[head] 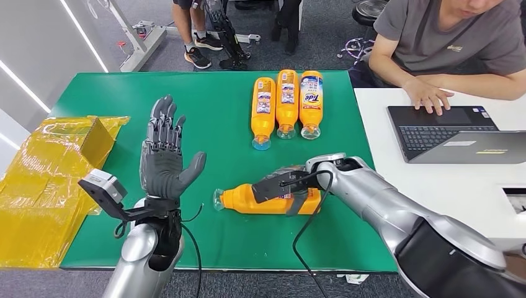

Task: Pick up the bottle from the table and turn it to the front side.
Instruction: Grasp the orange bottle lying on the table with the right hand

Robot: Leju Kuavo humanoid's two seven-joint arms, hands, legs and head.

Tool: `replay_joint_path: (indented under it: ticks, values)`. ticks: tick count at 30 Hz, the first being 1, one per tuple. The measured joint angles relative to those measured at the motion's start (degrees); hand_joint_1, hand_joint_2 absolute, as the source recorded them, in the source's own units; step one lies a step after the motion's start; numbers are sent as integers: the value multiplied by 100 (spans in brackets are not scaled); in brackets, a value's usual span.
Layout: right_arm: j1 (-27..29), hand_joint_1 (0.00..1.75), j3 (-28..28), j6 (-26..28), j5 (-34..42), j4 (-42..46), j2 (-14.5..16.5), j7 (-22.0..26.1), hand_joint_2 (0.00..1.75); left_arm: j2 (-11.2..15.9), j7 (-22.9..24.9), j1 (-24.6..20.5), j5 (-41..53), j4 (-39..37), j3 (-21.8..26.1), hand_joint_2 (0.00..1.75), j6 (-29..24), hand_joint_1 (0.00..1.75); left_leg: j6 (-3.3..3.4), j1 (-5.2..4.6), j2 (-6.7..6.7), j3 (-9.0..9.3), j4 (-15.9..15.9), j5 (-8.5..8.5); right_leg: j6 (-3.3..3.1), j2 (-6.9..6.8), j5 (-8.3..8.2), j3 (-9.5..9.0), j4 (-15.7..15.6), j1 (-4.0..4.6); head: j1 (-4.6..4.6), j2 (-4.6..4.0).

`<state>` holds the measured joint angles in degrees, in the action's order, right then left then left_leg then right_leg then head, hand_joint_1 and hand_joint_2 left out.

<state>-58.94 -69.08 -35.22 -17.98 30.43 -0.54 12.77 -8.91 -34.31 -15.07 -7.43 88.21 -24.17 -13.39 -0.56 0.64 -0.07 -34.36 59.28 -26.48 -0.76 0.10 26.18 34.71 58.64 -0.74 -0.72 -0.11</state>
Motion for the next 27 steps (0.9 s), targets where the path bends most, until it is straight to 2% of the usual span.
replay_joint_path:
  ticks: [9, 17, 18, 21, 22, 27]
  values:
    - [162, 0, -51, 153, -27, -268, -39, -143, 175, -30, 4, -38, -111, 0, 0, 175, 80, 0, 0, 1, 6, 3, 0, 0, 0, 6, 0, 0, 1, 0, -1, 0]
    - [211, 0, -66, 508, -191, -375, -49, -244, 175, -48, 4, -51, -113, -2, 0, 175, 91, 0, 0, 1, 8, 6, 0, 0, 0, 8, -1, -1, 1, 0, -1, 0]
    - [217, 27, -69, 594, -251, -379, -49, -278, 175, -52, 4, -54, -113, -3, 0, 175, 90, 0, 0, 1, 8, 6, 1, 0, 0, 8, -1, -1, 1, 0, -1, 0]
    - [239, 158, -83, 959, -443, -384, -49, -405, 175, -70, 2, -73, -116, -4, 1, 175, 72, 0, 2, 1, 8, 5, 1, 2, 1, 8, -1, -2, 1, 0, 0, 0]
    - [249, 175, -86, 1131, -500, -384, -49, -448, 175, -75, -4, -80, -120, -4, 2, 175, 60, 0, 3, 1, 8, 5, 1, 2, 1, 8, -2, -2, 1, 0, 0, 0]
    - [320, 175, -70, 2038, -789, -406, -49, -610, 175, -79, -38, -86, -129, -4, 15, 175, 7, 0, 3, 0, 7, 5, 1, 2, 2, 7, -2, -2, 0, 0, 0, 0]
